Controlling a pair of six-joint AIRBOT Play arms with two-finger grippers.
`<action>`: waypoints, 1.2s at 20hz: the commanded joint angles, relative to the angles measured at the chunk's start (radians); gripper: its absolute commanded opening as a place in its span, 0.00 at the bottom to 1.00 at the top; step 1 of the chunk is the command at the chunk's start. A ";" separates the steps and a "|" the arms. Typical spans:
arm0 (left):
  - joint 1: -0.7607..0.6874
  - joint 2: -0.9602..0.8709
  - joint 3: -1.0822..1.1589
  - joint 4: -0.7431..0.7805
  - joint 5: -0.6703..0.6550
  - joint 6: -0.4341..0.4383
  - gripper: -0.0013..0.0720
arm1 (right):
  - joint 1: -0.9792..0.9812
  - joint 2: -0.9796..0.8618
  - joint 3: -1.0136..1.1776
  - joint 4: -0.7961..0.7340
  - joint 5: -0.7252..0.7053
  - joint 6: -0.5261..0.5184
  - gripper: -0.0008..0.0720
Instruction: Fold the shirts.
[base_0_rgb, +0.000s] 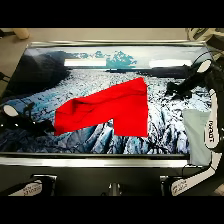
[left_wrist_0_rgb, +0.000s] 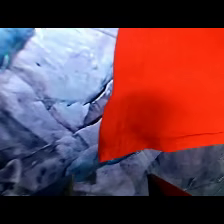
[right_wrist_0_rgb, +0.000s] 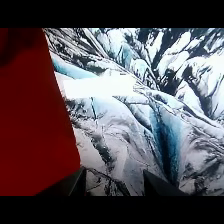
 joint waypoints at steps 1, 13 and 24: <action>0.014 0.004 -0.087 -0.097 0.151 0.007 0.76 | 0.010 -0.031 -0.023 0.041 0.047 -0.029 0.52; -0.079 -0.051 -0.078 -0.157 0.264 0.000 0.05 | 0.114 -0.173 -0.023 0.080 0.010 -0.068 0.67; -0.079 0.248 0.172 -0.145 0.216 0.064 0.05 | 0.137 -0.084 0.113 0.193 -0.023 -0.180 0.03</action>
